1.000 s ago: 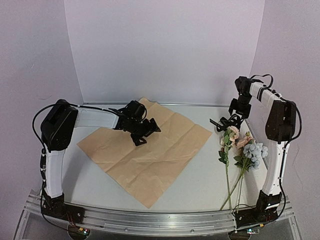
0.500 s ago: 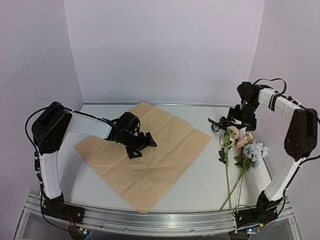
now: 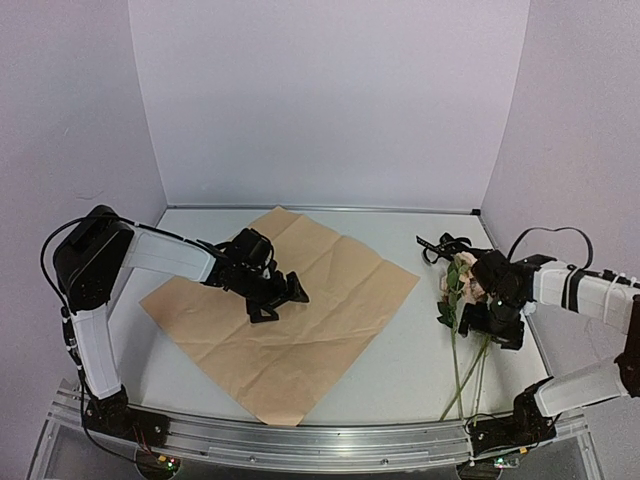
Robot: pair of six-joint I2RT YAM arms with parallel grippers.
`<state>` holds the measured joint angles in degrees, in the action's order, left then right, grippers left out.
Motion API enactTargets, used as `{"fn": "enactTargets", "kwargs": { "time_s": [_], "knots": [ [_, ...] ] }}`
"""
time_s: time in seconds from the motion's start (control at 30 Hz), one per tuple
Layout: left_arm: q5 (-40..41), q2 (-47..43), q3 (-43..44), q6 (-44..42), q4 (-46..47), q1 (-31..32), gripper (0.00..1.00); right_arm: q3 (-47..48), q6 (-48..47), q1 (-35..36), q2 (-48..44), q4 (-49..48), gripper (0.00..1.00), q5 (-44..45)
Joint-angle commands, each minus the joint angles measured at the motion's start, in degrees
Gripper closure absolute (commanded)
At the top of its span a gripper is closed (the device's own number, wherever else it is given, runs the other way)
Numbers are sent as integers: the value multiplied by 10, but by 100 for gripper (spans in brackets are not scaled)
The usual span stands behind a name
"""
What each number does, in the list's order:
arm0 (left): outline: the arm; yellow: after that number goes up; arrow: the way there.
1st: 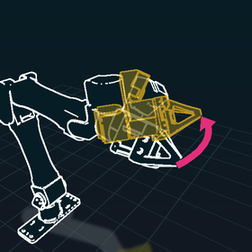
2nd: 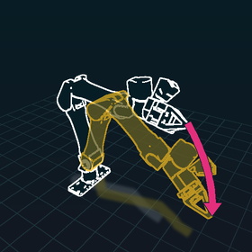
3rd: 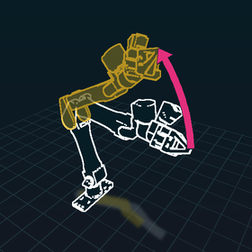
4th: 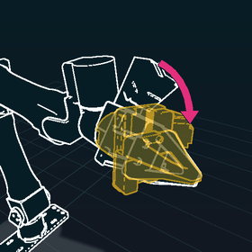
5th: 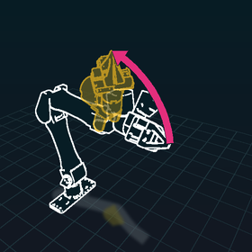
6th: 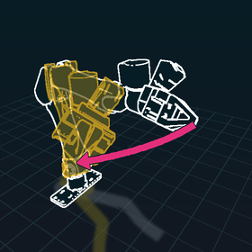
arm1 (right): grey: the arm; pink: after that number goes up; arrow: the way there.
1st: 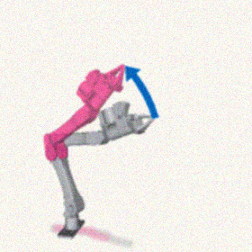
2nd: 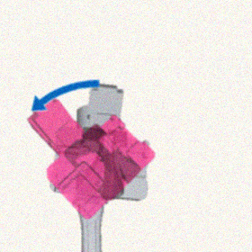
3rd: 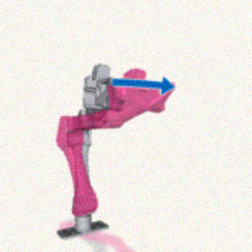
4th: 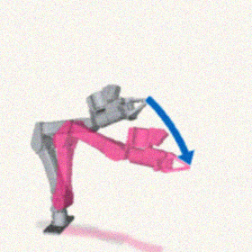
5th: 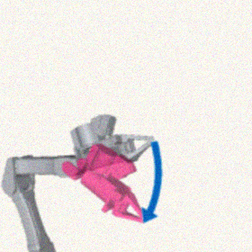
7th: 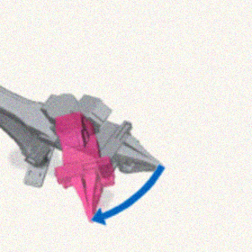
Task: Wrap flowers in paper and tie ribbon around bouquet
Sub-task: Pick up the fake flower from the corner of the board.
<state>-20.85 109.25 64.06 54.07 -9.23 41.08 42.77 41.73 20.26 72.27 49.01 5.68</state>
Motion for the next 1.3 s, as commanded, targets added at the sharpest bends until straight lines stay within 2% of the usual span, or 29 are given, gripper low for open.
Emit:
{"fn": "enactTargets", "kwargs": {
  "time_s": [0.0, 0.3, 0.43, 0.5, 0.53, 0.73, 0.93, 1.0, 1.27],
  "knots": [
    [-4, 0, 0, -28, -61, 1, 3, -55, 68, 30, -13, -42, 2, 21],
    [-8, 3, -3, -26, -51, 1, 3, -94, 82, 77, 30, -126, 2, 1],
    [-13, 7, -2, -22, -48, 1, 3, -89, 87, 90, 62, -132, 2, 0],
    [-12, 6, 0, -23, -49, 1, 3, -87, 94, 95, 77, -132, 5, -3],
    [-12, 5, 1, -23, -50, 1, 3, -86, 96, 97, 83, -132, 11, -3],
    [-15, 5, 4, -21, -52, 1, 3, -86, 112, 112, 124, -142, 62, -7],
    [-18, 4, 1, -20, -52, 1, 4, -83, 115, 113, 140, -144, 95, -11],
    [-18, 3, 0, -20, -53, 1, 4, -80, 115, 113, 133, -137, 100, -12],
    [-23, -1, 2, -21, -58, 0, 4, -51, 130, 113, 13, -26, 100, -6]
  ]
}}
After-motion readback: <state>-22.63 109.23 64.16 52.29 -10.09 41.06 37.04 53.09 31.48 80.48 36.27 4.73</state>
